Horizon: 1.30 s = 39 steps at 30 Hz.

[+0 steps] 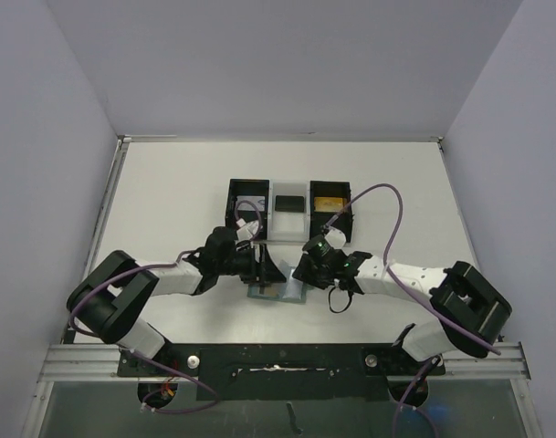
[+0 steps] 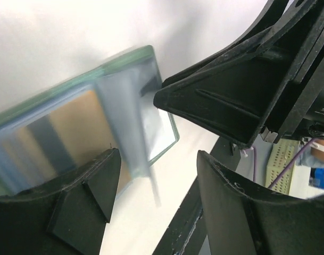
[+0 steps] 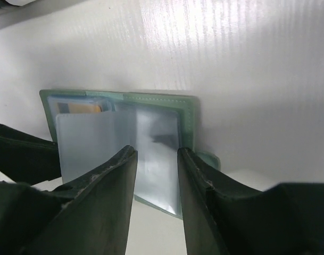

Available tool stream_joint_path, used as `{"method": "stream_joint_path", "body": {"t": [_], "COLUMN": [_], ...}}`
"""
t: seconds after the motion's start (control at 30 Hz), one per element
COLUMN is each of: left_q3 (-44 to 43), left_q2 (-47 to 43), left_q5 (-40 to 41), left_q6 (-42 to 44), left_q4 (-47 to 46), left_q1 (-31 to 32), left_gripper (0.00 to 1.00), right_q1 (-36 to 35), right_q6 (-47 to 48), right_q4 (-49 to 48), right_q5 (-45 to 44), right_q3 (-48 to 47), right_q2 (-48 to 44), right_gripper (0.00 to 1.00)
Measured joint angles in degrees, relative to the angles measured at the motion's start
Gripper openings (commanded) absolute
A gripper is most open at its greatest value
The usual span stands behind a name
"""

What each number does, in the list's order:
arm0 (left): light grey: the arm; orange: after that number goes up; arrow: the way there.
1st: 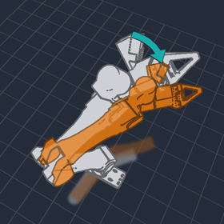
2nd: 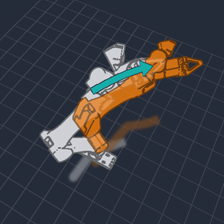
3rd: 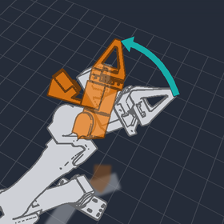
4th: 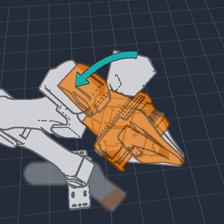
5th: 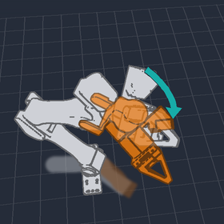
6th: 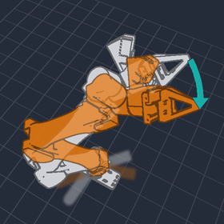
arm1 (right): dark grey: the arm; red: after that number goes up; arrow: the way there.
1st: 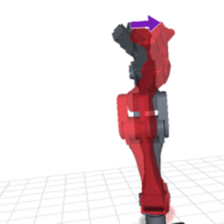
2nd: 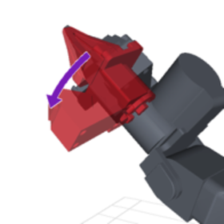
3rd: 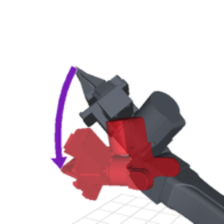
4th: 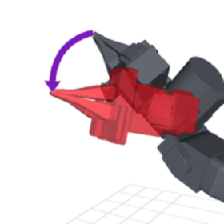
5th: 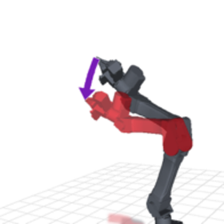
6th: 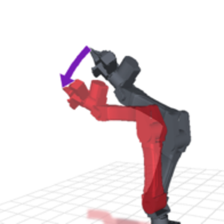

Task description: Take the credit cards out of the card holder

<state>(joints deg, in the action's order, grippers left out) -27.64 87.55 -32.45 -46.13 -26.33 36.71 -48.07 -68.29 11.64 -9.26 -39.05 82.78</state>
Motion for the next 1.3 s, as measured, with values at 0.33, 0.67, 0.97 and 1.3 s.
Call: {"method": "stream_joint_path", "body": {"t": [0.33, 0.67, 0.97, 1.3], "left_q3": [-6.5, -7.8, -4.6, -4.3], "left_q2": [7.0, 5.8, -20.3, -25.7], "left_q5": [-8.7, -7.2, 20.6, 37.1], "left_q6": [0.7, 0.7, 4.4, 1.1], "left_q4": [-3.6, -1.1, 16.6, 36.7], "left_q1": [6.0, 7.1, 0.7, -9.0], "left_gripper": [0.5, 0.51, 0.72, 0.8], "right_q1": [-0.8, 0.8, 1.2, 1.0], "right_q6": [-1.2, -1.9, 5.7, 6.3], "right_q4": [17.9, 17.3, 10.5, 9.0], "right_q5": [-10.8, -15.1, -14.8, -9.7], "right_q3": [-0.9, 3.2, 4.3, -5.4], "right_q2": [-17.4, -39.2, -42.9, -16.0], "right_gripper": [0.68, 0.97, 0.98, 0.98]}}
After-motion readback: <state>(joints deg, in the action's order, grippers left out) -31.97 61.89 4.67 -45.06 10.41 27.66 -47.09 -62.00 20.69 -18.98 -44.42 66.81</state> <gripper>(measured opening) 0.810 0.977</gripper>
